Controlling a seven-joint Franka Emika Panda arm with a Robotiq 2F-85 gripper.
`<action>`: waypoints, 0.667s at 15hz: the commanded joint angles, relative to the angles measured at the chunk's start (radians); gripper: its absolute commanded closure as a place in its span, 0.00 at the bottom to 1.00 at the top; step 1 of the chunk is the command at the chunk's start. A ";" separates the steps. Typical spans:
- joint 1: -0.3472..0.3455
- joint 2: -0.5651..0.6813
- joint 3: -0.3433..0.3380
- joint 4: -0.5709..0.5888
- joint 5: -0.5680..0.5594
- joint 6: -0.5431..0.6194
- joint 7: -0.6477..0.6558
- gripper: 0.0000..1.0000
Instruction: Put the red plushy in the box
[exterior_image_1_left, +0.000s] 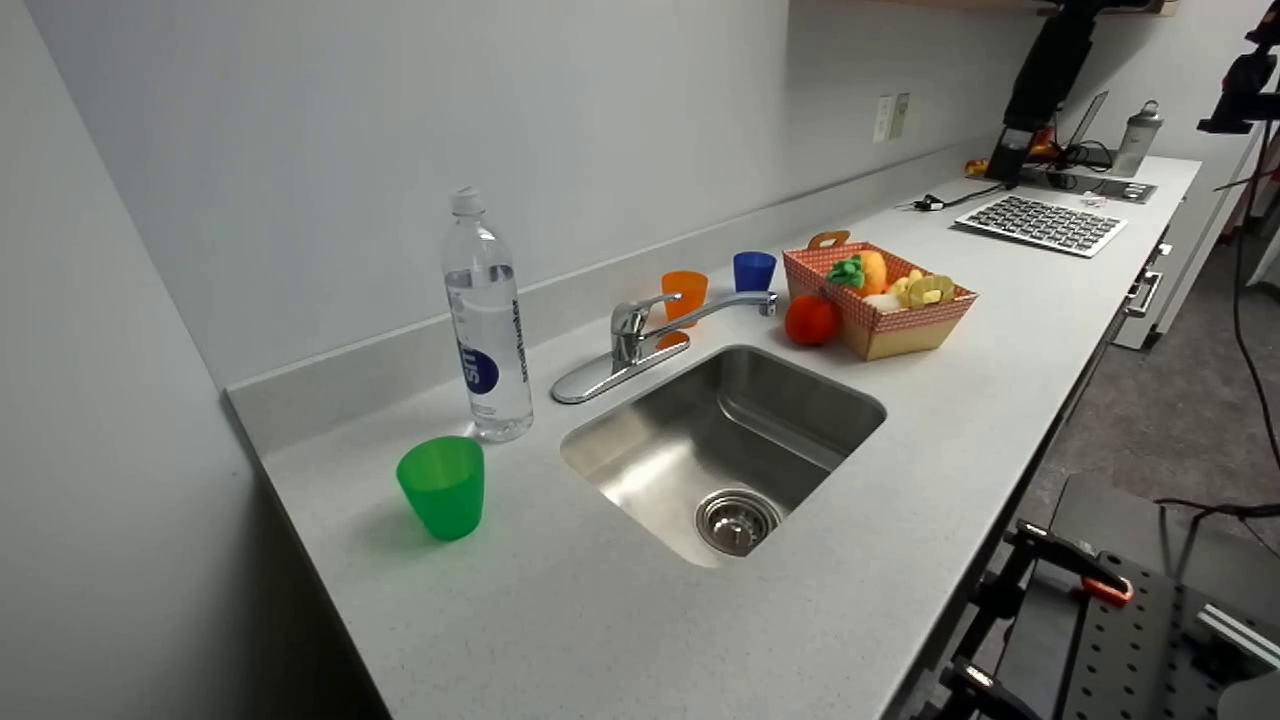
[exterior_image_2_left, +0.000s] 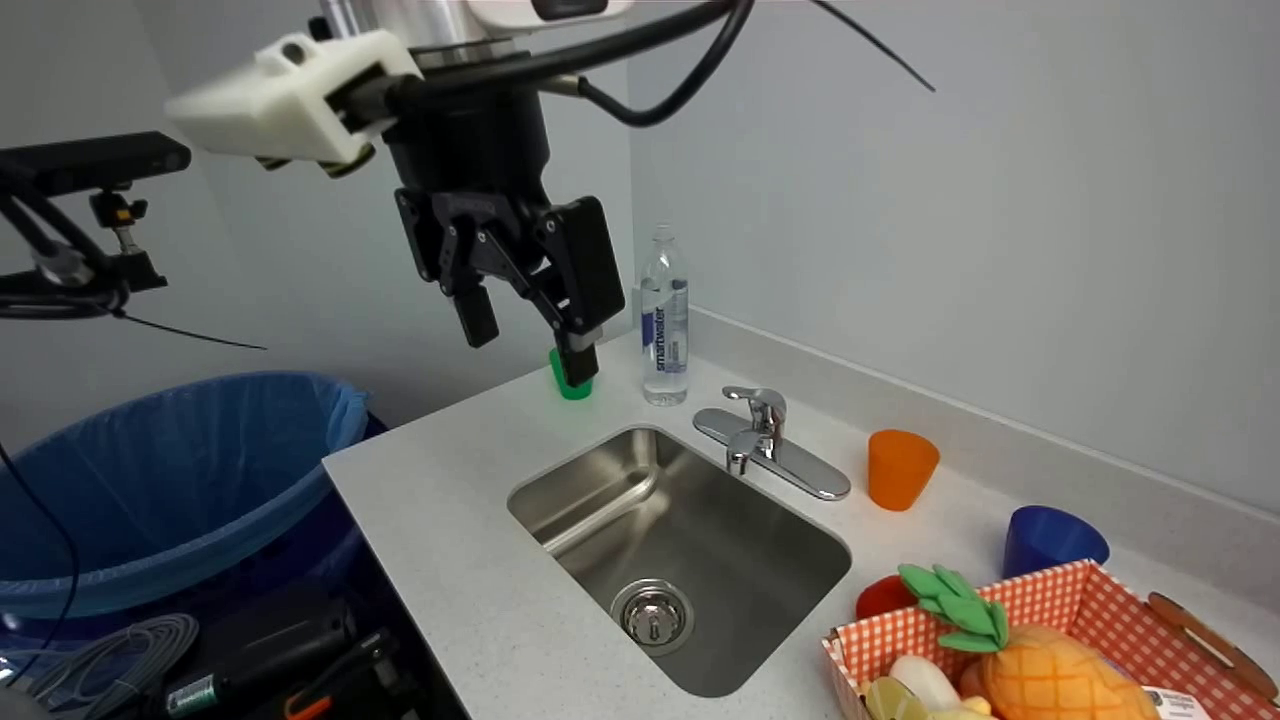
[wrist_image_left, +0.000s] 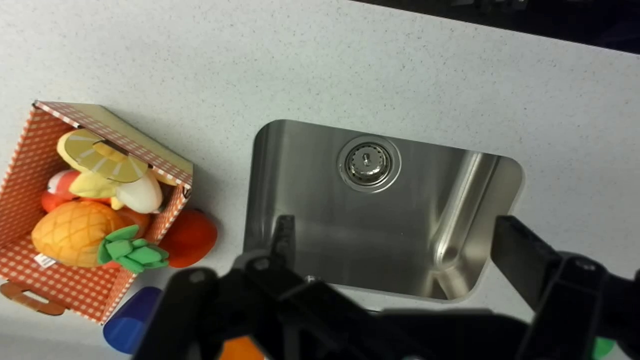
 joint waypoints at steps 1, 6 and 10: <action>0.009 0.034 0.001 0.027 0.024 0.017 0.016 0.00; -0.006 0.190 0.004 0.091 0.035 0.094 0.078 0.00; -0.024 0.374 0.007 0.166 0.037 0.215 0.155 0.00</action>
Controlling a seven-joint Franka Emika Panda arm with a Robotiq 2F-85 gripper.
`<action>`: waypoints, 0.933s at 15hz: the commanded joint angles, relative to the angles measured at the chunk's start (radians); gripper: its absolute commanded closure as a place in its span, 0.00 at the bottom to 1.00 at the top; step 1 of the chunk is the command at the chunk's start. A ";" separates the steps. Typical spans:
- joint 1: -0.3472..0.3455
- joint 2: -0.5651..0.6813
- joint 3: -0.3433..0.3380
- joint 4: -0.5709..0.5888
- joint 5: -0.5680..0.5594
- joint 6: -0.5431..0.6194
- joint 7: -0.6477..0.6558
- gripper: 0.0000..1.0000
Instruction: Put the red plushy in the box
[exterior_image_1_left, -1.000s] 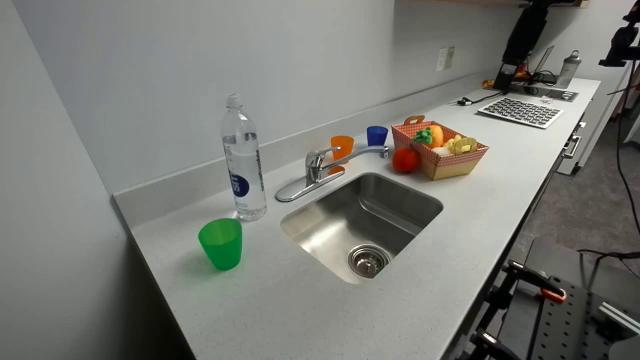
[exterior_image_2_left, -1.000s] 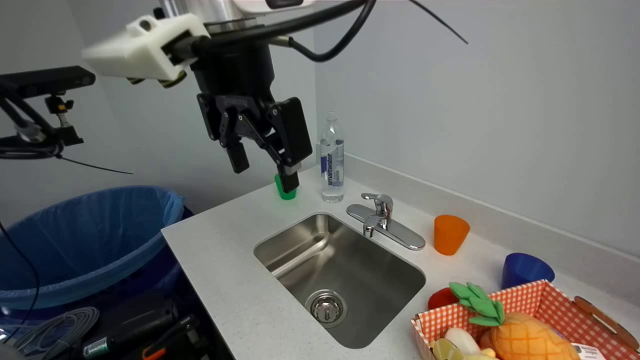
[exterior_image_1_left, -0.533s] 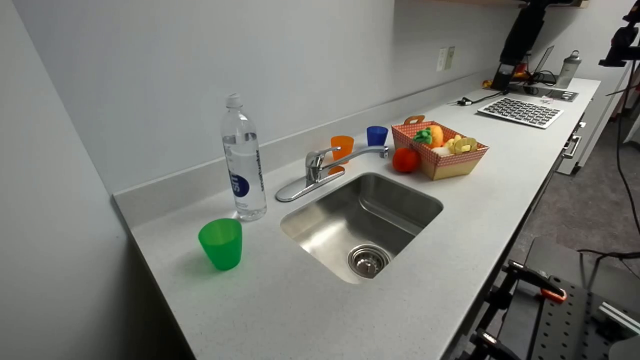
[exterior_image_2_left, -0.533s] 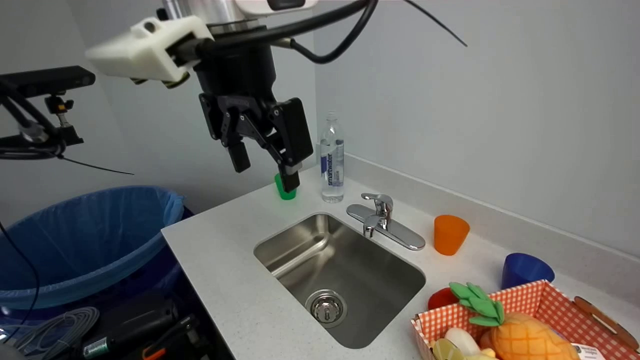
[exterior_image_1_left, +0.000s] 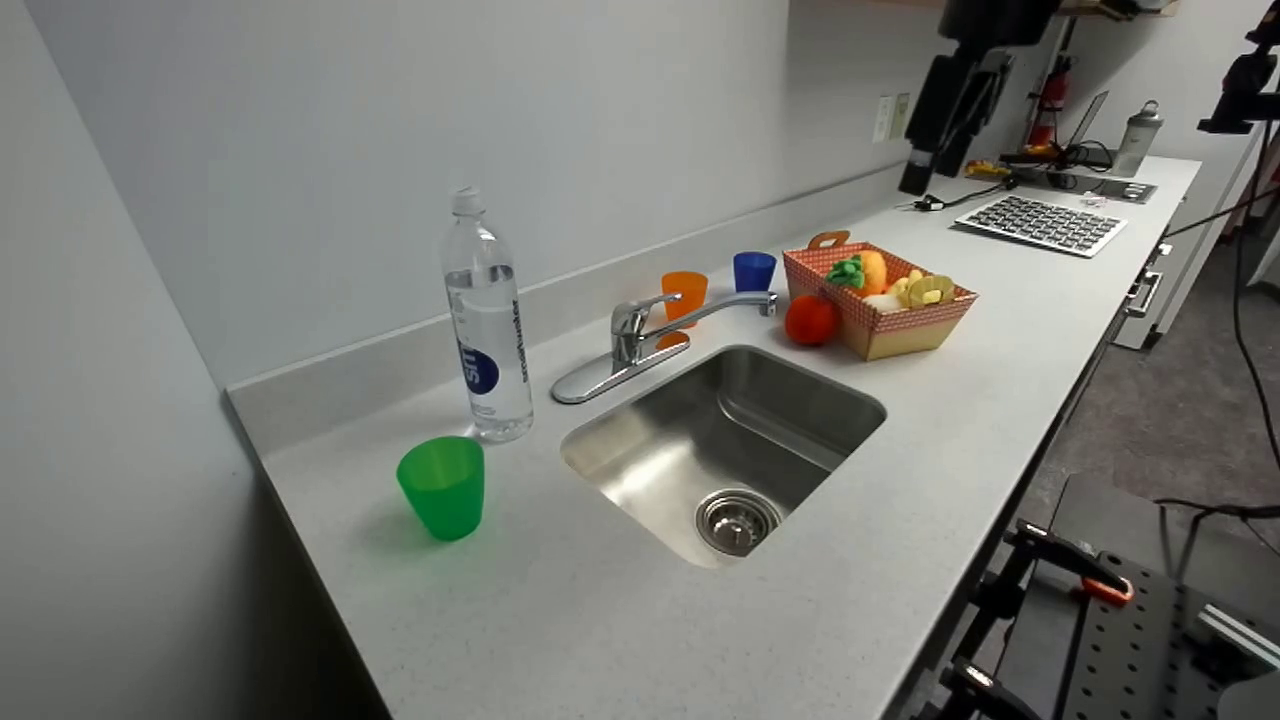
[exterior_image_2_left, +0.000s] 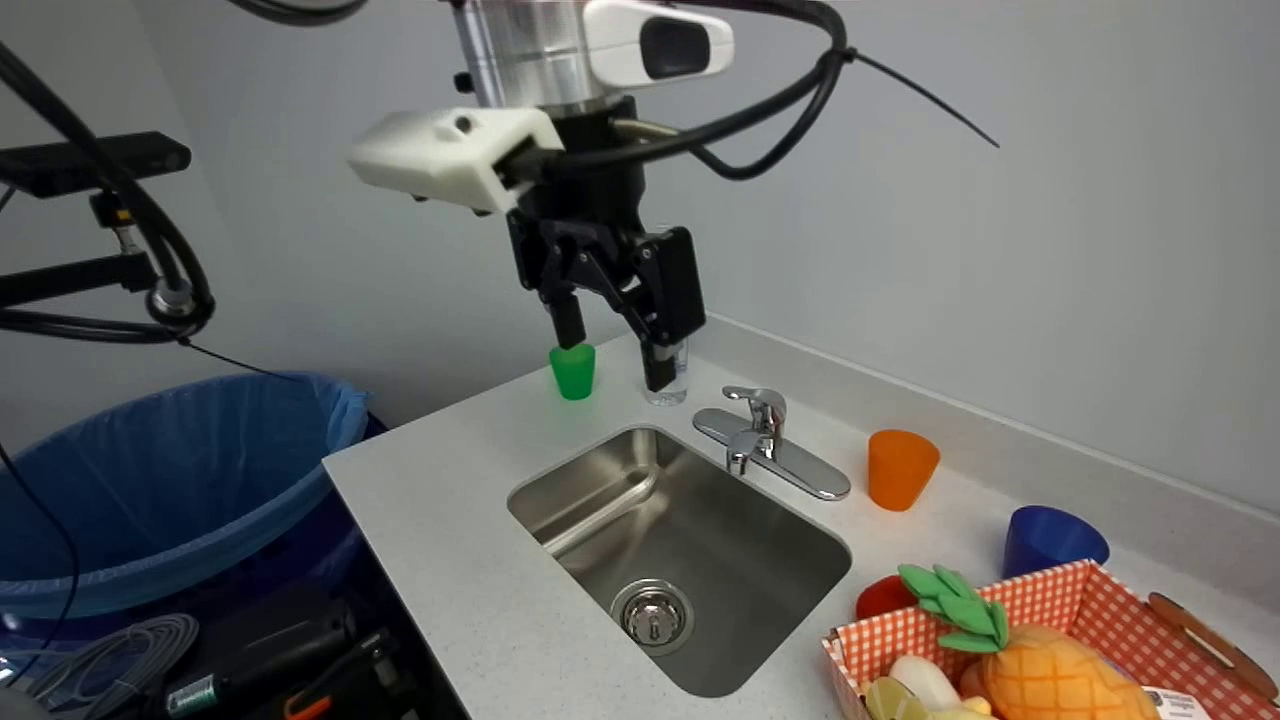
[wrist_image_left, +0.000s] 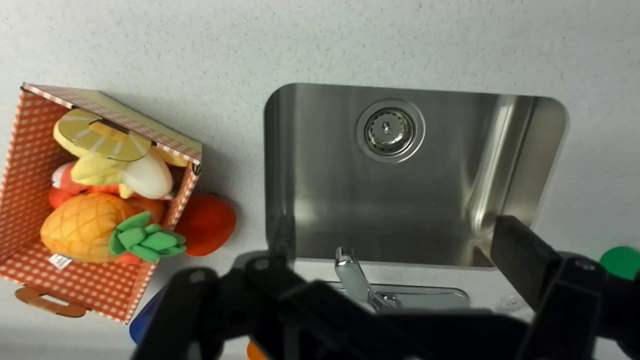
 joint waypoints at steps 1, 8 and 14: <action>-0.026 0.201 0.007 0.109 0.020 0.091 0.068 0.00; -0.060 0.506 0.011 0.278 0.002 0.207 0.174 0.00; -0.066 0.578 0.010 0.319 -0.003 0.213 0.204 0.00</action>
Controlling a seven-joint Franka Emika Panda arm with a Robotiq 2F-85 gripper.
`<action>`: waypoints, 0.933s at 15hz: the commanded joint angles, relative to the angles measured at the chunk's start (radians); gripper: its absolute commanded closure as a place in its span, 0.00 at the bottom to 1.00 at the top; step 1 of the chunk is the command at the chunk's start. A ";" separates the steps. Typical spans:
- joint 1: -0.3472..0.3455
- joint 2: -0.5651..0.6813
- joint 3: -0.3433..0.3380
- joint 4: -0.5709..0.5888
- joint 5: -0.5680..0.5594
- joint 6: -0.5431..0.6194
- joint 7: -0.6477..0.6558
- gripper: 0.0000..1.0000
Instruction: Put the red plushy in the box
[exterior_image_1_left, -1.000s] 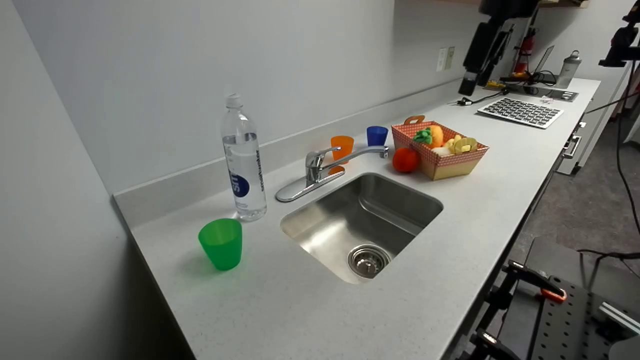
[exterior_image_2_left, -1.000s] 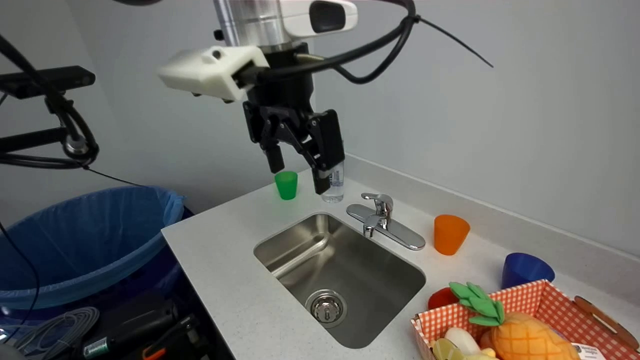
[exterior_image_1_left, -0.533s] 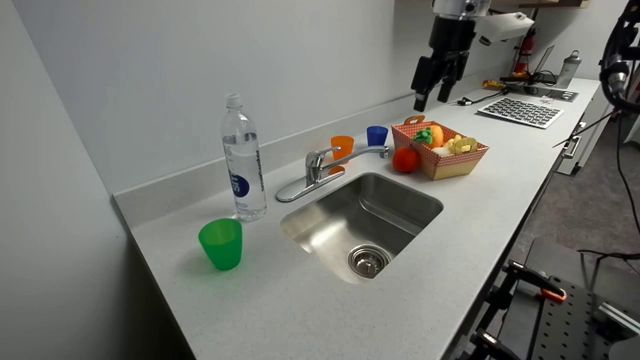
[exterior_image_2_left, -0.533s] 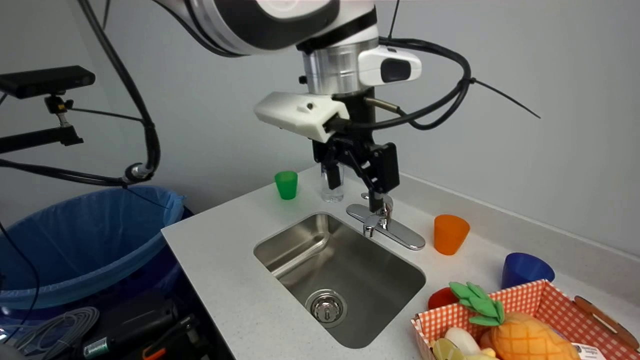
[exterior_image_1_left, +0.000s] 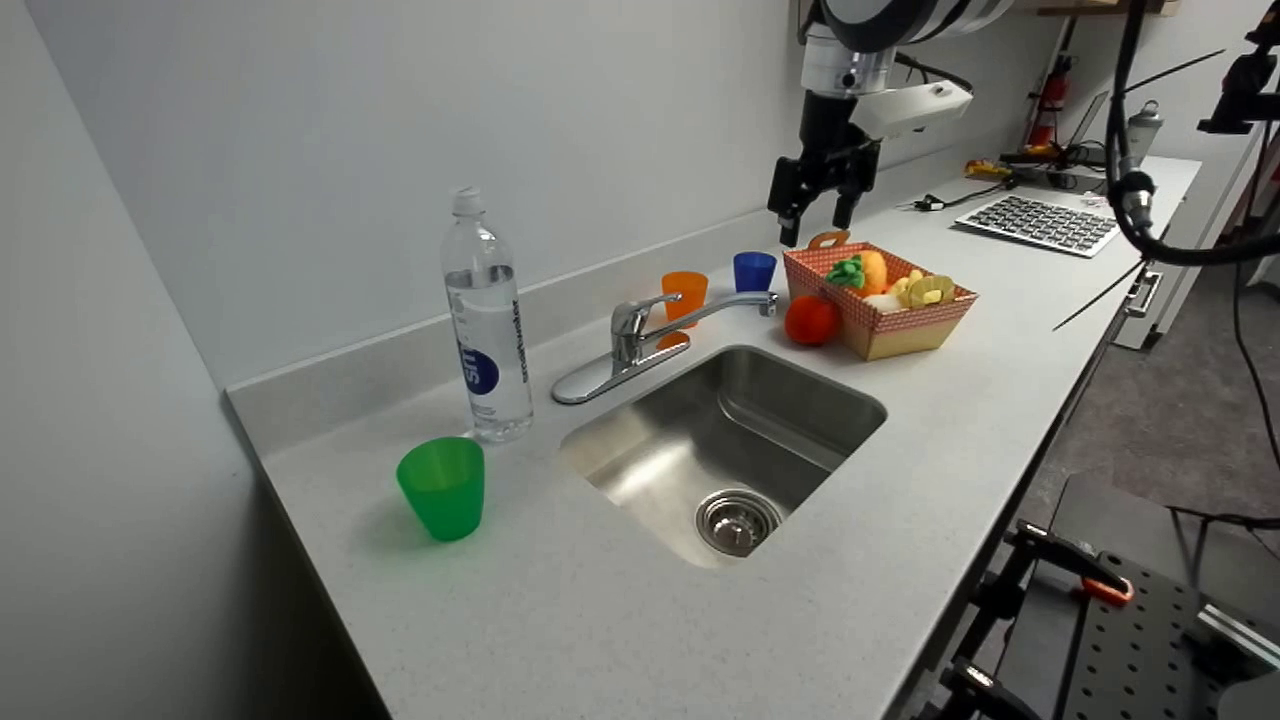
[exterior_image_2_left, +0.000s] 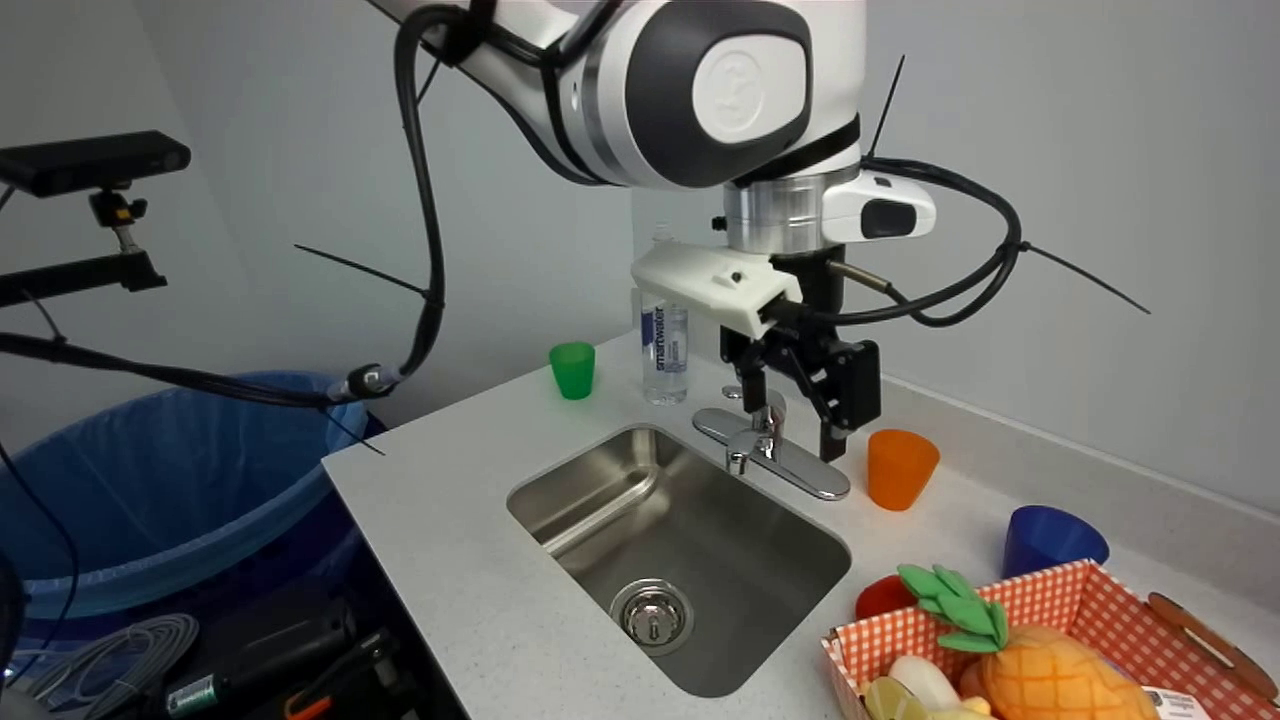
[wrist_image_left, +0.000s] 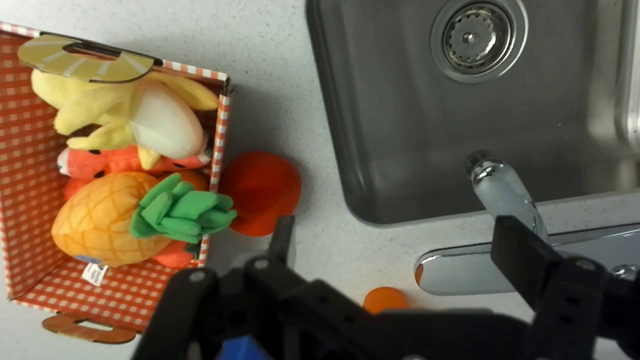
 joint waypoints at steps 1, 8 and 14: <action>-0.010 0.005 0.011 0.002 0.000 -0.003 -0.001 0.00; -0.010 0.000 0.012 0.001 0.000 -0.004 -0.001 0.00; -0.012 0.086 0.009 0.063 -0.006 0.005 0.092 0.00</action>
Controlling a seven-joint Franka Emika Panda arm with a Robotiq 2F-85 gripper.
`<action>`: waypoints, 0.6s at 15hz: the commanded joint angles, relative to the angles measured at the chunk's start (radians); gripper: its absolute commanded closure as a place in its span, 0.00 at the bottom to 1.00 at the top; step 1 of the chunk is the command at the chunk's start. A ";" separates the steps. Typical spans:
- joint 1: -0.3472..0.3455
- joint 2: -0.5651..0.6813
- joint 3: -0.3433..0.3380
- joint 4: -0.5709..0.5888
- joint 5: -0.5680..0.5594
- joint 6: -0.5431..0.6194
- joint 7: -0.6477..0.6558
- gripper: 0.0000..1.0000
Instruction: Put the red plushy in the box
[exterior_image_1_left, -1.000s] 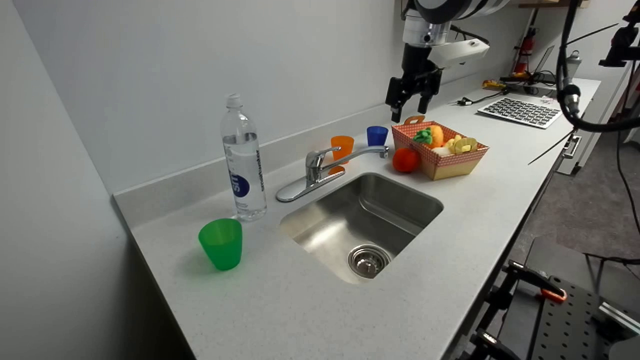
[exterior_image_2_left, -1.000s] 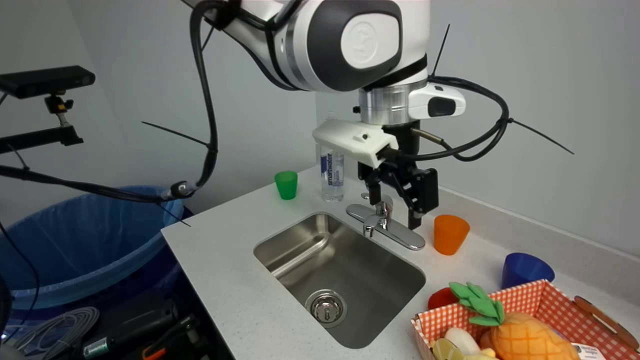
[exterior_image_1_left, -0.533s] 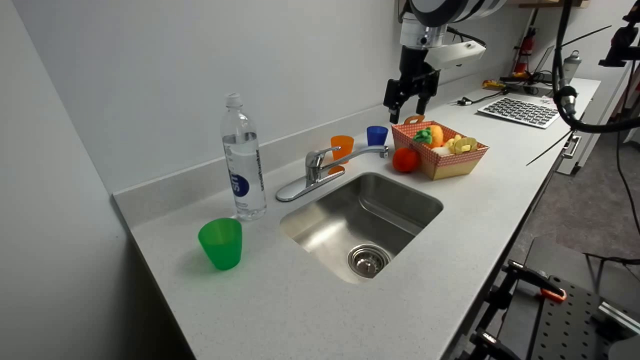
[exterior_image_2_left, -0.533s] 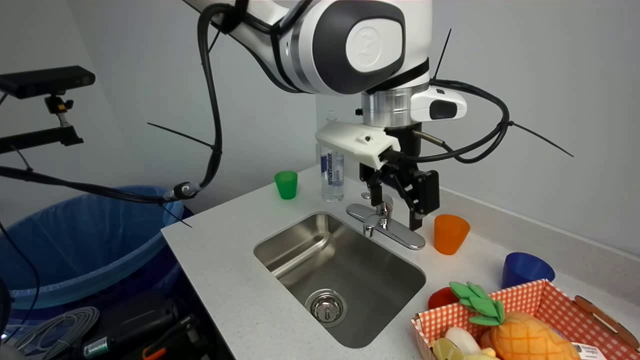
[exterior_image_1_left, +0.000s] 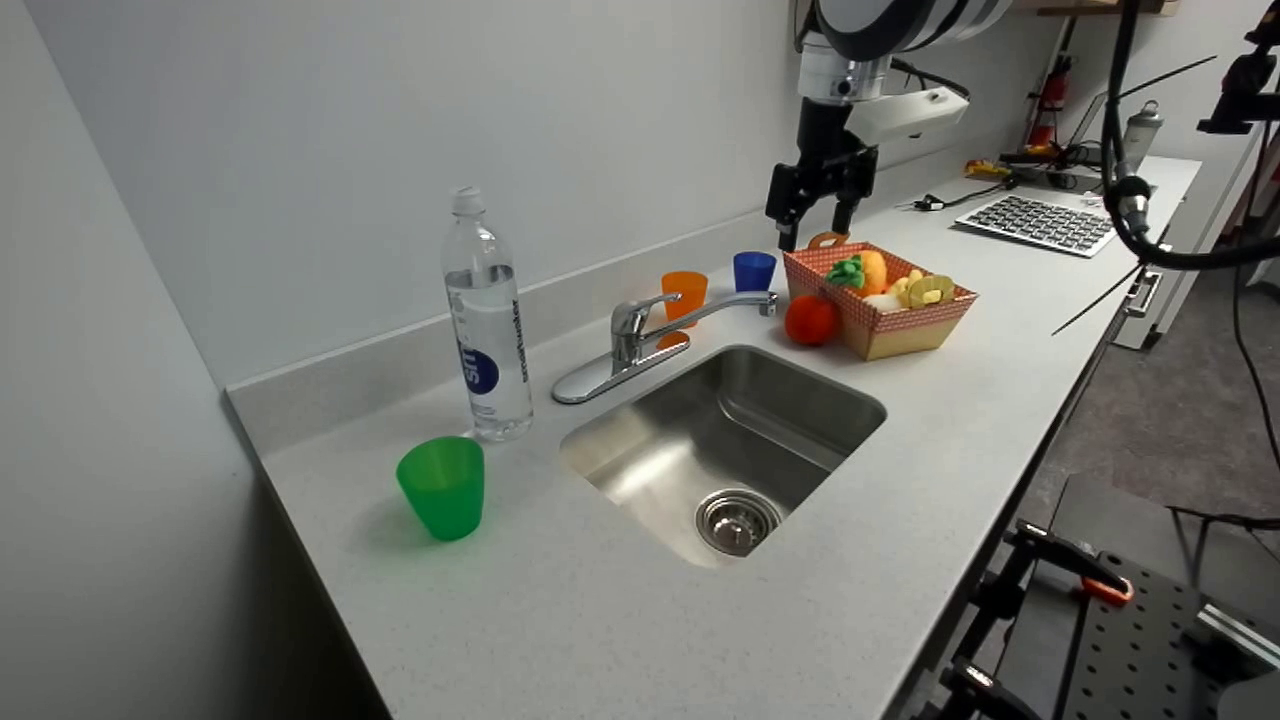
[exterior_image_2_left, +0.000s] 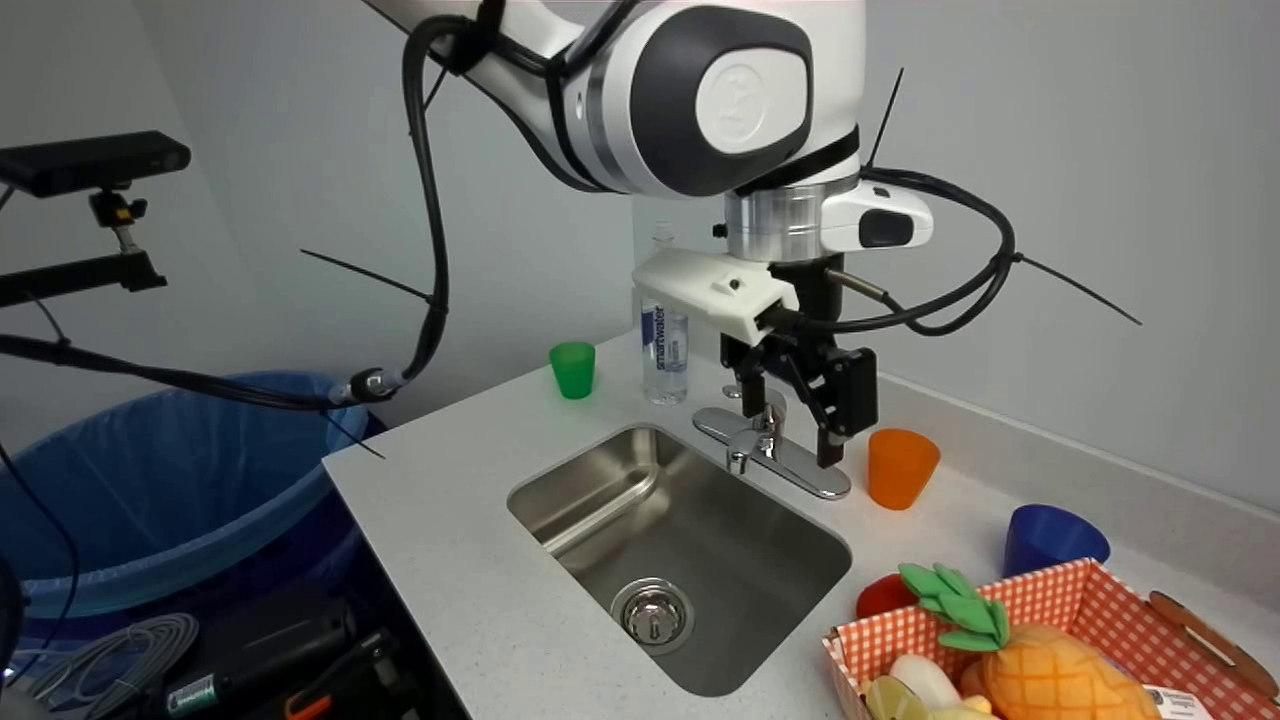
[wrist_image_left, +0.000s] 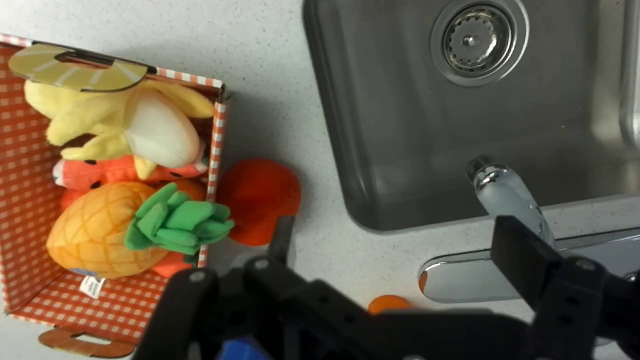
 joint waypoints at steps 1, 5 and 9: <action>-0.013 0.096 0.004 0.081 -0.003 -0.001 0.094 0.00; -0.006 0.227 -0.010 0.193 -0.038 -0.005 0.206 0.00; 0.003 0.365 -0.030 0.309 -0.068 -0.018 0.251 0.00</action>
